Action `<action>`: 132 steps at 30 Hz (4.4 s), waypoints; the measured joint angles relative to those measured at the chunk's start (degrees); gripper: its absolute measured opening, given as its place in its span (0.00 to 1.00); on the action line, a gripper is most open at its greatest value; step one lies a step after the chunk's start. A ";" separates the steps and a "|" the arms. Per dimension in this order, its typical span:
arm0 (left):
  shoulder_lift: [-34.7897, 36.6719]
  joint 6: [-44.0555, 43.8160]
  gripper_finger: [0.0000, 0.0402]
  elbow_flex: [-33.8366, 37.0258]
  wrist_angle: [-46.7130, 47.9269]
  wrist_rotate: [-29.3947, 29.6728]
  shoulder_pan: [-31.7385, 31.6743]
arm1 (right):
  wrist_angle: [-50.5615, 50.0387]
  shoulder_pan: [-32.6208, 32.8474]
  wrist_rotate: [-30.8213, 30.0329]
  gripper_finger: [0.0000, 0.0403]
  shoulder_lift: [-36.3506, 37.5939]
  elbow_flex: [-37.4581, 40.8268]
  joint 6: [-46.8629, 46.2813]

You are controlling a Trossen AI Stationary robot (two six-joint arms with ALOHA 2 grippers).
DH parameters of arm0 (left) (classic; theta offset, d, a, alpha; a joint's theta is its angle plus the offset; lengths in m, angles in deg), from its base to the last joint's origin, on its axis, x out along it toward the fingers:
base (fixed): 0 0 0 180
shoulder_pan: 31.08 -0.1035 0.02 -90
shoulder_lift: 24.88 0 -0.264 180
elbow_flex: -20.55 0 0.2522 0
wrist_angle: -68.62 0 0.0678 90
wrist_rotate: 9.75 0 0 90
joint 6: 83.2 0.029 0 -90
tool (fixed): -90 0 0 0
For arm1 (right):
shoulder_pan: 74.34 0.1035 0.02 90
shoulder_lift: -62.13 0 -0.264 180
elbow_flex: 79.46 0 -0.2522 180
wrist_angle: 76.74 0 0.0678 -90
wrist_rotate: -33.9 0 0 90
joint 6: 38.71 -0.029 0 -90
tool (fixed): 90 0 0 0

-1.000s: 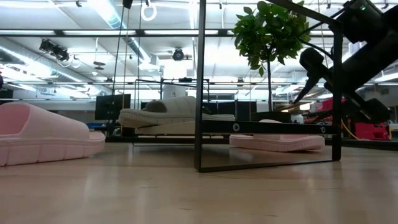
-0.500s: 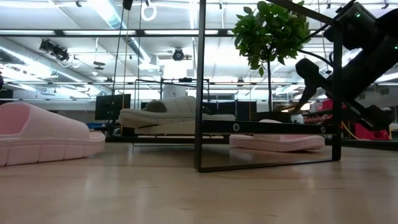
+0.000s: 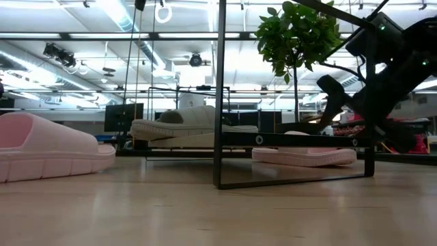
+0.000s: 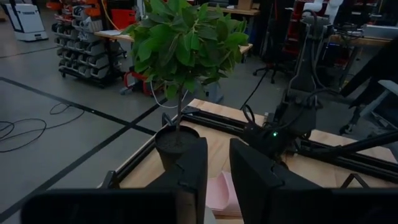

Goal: Pick and place slides into the shelf
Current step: Put the top pink slides on the shelf

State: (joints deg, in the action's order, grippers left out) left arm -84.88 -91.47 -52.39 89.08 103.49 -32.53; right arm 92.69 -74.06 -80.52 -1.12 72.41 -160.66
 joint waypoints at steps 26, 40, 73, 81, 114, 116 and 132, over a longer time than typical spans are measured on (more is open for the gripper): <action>0.00 -0.02 0.17 0.00 0.70 -0.03 0.08 | -2.45 1.63 -7.57 0.03 -1.14 -0.03 0.46; 0.00 0.06 0.13 0.00 0.85 -0.07 0.09 | -39.89 7.81 -6.82 0.02 21.14 -7.84 2.50; 0.00 -0.07 0.11 -0.02 2.20 -1.82 0.09 | -61.48 9.27 16.95 0.02 25.35 -46.99 42.16; 0.00 -0.09 0.13 -0.02 2.16 -2.10 0.09 | -52.86 7.06 23.65 0.02 19.70 -46.86 46.51; 0.02 -0.09 0.11 -0.02 5.64 -2.10 1.44 | -25.51 -14.19 52.63 0.01 7.21 -37.56 68.75; 0.02 -0.30 0.11 -0.02 5.63 -2.10 1.44 | -20.29 -13.42 52.06 0.01 7.24 -35.07 67.51; 0.02 -0.51 0.09 -0.02 5.56 -2.08 1.40 | -13.28 -9.88 50.85 0.01 5.54 -25.94 68.71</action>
State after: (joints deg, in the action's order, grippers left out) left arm -84.86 -91.97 -52.41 94.64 101.41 -31.13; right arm 79.41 -83.94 -29.67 4.42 46.46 -91.95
